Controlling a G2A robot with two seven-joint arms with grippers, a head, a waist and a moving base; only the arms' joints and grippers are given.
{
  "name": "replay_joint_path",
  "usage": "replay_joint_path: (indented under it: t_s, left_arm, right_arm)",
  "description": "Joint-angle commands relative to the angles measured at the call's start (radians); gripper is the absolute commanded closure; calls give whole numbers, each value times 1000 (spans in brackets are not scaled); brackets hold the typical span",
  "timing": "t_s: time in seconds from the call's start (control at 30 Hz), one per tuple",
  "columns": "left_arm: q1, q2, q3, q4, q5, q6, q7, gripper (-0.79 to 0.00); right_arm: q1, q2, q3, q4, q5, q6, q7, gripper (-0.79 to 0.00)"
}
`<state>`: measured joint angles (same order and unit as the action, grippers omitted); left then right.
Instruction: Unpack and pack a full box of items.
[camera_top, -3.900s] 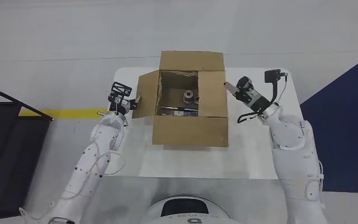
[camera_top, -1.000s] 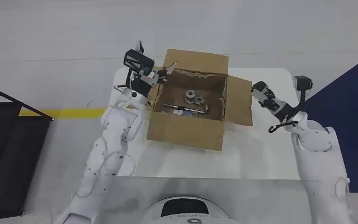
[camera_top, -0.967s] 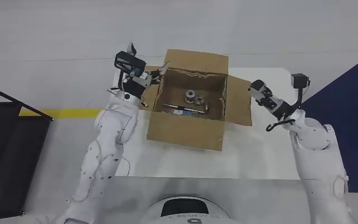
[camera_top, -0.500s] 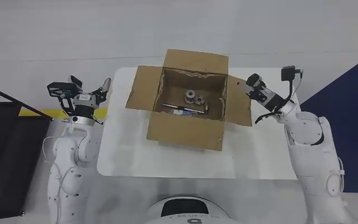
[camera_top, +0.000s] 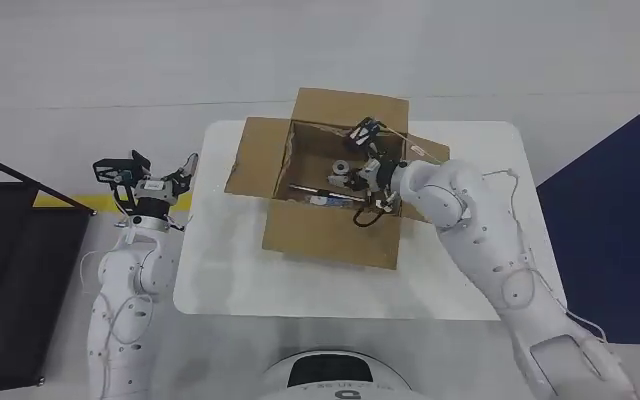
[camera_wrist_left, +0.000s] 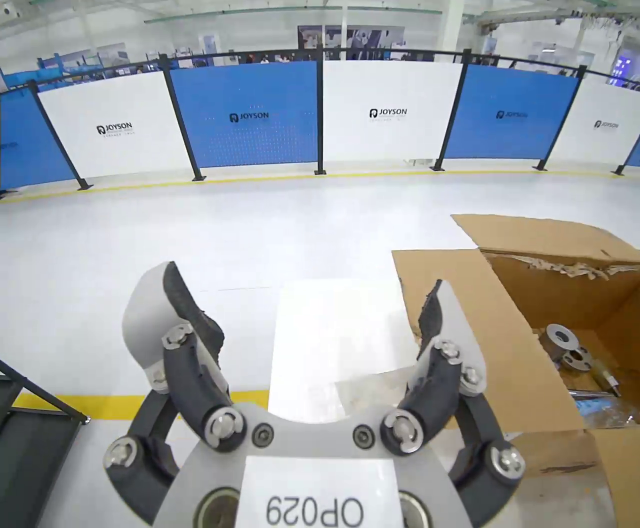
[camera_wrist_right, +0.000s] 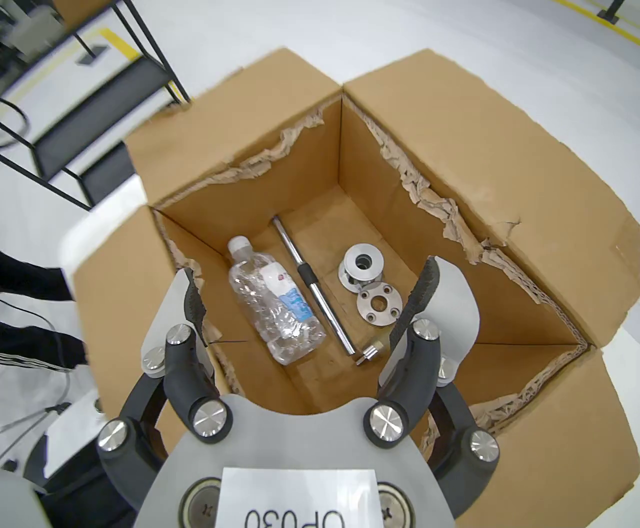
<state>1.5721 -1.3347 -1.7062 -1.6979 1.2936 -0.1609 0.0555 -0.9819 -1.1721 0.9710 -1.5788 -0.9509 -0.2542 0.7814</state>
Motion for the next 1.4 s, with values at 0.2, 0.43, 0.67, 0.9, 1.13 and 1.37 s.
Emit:
replay_joint_path:
  t_s: [0.2, 0.43, 0.67, 0.9, 1.13, 1.37]
  left_arm:
    - [0, 0, 0, 0, 0, 0, 0, -785]
    - [0, 0, 0, 0, 0, 0, 0, -785]
    - [0, 0, 0, 0, 0, 0, 0, -785]
    - [0, 0, 0, 0, 0, 0, 0, -785]
    - [0, 0, 0, 0, 0, 0, 0, -785]
    - [0, 0, 0, 0, 0, 0, 0, -785]
  right_arm:
    - [103, -68, -192, 206, -137, 157, -73, -785]
    - [179, -121, -268, 399, -112, 148, -154, -785]
    - [254, -180, -329, 591, -98, 128, -251, -785]
    - [309, -232, -368, 712, -73, 105, -266, -785]
    - [348, -275, -393, 810, -58, 72, -269, -563]
    - [379, -306, -406, 885, -65, 52, -253, -179]
